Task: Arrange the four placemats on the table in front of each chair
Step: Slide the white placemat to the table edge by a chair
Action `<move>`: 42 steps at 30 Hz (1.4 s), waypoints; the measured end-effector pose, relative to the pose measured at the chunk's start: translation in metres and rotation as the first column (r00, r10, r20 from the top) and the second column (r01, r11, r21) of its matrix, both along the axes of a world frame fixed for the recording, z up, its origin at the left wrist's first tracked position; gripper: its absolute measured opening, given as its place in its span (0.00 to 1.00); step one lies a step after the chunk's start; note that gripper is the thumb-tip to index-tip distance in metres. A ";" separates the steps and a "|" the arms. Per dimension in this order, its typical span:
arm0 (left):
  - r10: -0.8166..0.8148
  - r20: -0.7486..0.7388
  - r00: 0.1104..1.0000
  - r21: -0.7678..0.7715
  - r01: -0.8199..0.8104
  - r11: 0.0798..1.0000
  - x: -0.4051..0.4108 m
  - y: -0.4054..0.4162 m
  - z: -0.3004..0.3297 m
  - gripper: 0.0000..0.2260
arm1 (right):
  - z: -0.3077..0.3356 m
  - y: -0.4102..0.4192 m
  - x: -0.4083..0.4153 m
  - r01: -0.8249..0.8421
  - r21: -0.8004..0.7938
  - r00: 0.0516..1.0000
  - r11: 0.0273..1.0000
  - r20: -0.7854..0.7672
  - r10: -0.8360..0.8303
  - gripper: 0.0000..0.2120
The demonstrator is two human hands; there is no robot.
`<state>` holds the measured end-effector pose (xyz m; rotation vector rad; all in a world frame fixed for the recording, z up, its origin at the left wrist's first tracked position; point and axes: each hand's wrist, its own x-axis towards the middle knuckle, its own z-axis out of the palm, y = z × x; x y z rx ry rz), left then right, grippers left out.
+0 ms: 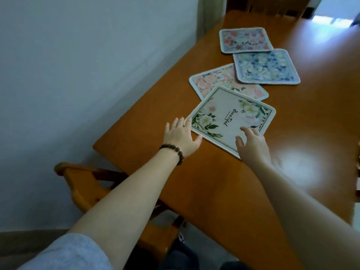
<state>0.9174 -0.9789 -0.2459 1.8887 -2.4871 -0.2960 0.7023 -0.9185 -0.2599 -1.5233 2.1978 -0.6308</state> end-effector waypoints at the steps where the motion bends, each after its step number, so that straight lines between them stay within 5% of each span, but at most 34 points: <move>1: -0.029 -0.004 1.000 0.001 0.029 1.000 0.002 -0.012 -0.001 0.35 | -0.001 -0.002 0.002 0.031 0.003 1.000 1.000 -0.003 -0.031 0.21; 11: -0.166 -0.020 0.986 0.028 0.167 0.986 -0.007 -0.073 -0.025 0.35 | -0.022 -0.020 0.001 0.147 0.081 0.988 0.986 -0.066 -0.142 0.24; 20: -0.149 0.011 0.989 0.149 0.145 0.978 -0.026 -0.119 -0.081 0.43 | -0.081 -0.035 -0.020 0.212 0.386 0.970 0.898 -0.198 -0.144 0.53; 25: -0.128 0.027 0.991 0.206 0.120 0.971 -0.029 -0.138 -0.110 0.47 | -0.101 -0.047 -0.033 0.274 0.385 0.955 0.881 -0.217 -0.201 0.54; 42: -0.132 0.001 0.991 0.300 0.126 0.946 0.013 -0.085 -0.117 0.47 | -0.103 -0.012 -0.002 0.077 0.453 0.989 0.888 -0.145 -0.012 0.54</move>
